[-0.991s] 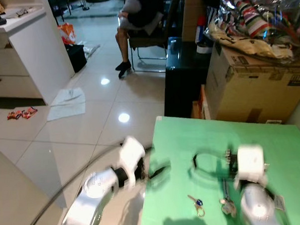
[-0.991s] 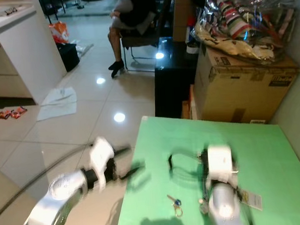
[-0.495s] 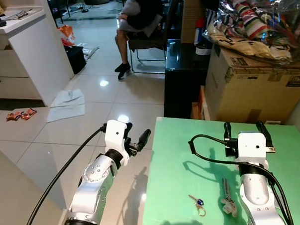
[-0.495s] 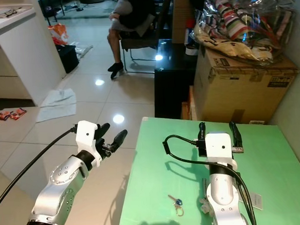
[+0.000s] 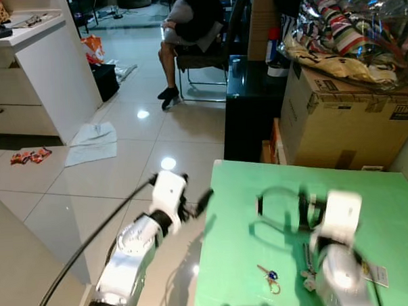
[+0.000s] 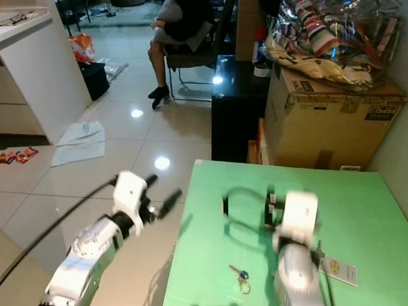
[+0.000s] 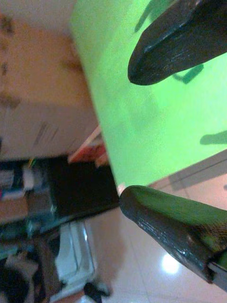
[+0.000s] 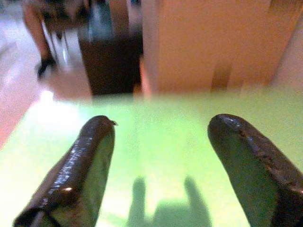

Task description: Hang keys on a hook

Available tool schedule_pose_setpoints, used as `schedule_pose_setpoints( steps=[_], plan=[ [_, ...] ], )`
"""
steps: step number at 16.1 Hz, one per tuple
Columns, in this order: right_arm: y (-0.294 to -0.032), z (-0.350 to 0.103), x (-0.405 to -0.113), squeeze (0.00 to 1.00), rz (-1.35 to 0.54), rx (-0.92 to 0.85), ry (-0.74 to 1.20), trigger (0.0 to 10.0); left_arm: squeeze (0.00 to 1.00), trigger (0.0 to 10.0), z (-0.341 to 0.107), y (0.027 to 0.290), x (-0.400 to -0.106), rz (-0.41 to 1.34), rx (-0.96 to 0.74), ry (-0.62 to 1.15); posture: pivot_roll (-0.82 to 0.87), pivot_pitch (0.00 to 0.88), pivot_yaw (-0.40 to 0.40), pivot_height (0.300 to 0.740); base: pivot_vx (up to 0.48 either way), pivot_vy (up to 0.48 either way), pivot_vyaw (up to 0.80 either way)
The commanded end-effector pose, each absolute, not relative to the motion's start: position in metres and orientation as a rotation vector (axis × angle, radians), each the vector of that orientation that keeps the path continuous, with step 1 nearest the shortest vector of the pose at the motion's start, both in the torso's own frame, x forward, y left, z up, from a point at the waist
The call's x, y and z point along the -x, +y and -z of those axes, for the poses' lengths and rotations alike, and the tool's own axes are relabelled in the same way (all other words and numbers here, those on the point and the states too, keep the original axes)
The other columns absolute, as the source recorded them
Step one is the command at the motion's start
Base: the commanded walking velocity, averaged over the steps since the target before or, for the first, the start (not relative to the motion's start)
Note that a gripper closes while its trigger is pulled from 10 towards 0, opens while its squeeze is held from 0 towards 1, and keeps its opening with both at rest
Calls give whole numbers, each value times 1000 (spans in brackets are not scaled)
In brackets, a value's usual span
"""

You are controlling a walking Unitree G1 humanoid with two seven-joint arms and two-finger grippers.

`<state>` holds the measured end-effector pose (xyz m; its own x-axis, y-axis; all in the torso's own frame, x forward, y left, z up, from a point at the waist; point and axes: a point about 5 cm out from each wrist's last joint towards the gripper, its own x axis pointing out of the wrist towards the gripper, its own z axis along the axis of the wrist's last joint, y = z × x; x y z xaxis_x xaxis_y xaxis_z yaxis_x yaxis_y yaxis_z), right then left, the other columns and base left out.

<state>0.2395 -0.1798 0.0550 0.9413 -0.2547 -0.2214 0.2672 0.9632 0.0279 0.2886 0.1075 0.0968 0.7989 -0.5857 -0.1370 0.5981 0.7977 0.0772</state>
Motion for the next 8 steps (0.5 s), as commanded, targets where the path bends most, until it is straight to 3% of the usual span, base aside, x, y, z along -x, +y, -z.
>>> schedule_pose_setpoints(
  steps=[1, 3, 7, 8],
  plan=[
    [-178, -44, -236, 0, 259, -130, 303, 0, 0, 10000, -97, 105, -286, 685, -170, 106, -173, 8, 48, 740, 0, 0, 0],
    [-174, -27, -227, 0, 245, -203, 414, 0, 0, 10000, -93, 108, -285, 702, -200, 127, -175, 15, 53, 740, 0, 0, 0],
    [-181, -8, -214, 0, 260, -88, 585, 0, 0, 10000, -91, 108, -275, 814, -198, 170, -169, 34, 55, 740, 0, 0, 0],
    [-185, -4, -210, 1000, 273, -44, 623, 10000, 0, 10000, -91, 109, -274, 819, -199, 171, -166, 38, 55, 740, 0, 0, 0]
  ],
)
